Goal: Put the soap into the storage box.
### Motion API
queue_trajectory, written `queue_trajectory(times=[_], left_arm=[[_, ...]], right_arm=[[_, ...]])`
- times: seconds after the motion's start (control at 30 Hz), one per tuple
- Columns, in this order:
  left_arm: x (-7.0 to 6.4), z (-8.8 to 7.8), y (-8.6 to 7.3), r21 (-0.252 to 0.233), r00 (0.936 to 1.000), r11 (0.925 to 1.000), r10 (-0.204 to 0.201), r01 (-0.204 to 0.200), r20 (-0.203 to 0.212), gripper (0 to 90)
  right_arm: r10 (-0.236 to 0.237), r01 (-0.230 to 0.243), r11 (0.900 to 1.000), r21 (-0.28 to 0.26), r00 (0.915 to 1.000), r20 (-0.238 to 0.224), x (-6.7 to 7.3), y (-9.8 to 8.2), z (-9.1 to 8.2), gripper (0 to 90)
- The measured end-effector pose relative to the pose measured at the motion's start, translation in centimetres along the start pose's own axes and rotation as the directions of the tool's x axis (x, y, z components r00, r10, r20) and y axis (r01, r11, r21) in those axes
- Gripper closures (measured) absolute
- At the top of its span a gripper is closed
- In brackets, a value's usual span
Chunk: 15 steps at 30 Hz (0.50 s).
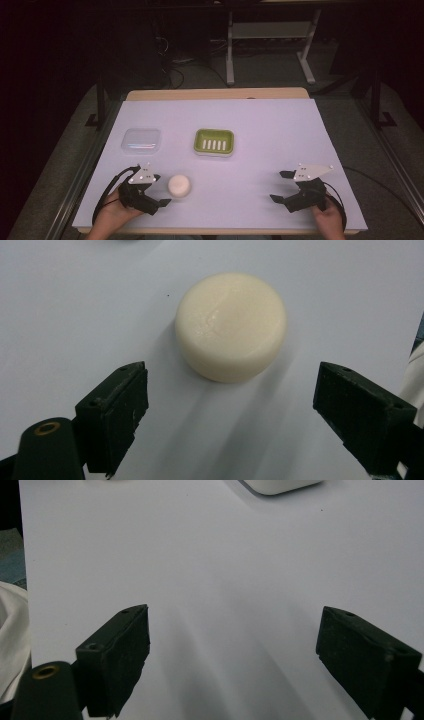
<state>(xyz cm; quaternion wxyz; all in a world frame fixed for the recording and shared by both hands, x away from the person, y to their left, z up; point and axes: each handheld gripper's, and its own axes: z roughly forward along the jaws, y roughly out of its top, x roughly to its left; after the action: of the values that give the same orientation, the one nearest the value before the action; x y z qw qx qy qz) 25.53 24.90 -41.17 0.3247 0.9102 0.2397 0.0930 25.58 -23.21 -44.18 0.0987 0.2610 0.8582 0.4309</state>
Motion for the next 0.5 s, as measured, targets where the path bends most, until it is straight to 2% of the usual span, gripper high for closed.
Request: queue_trajectory(times=[0.27,0.5], left_arm=[[-0.1,0.6,1.0,0.023,0.9997,0.9994,0.025,-0.025,0.005,14.1],[0.0,0.9,1.3,0.035,0.9995,0.9990,0.029,-0.029,0.012,14.1]], right_arm=[[0.007,-0.007,1.000,0.004,1.0000,-0.002,0.0,-0.1,0.1,13.1],[0.008,-0.008,1.000,0.001,1.0000,-0.002,0.0,-0.1,0.0,13.1]])
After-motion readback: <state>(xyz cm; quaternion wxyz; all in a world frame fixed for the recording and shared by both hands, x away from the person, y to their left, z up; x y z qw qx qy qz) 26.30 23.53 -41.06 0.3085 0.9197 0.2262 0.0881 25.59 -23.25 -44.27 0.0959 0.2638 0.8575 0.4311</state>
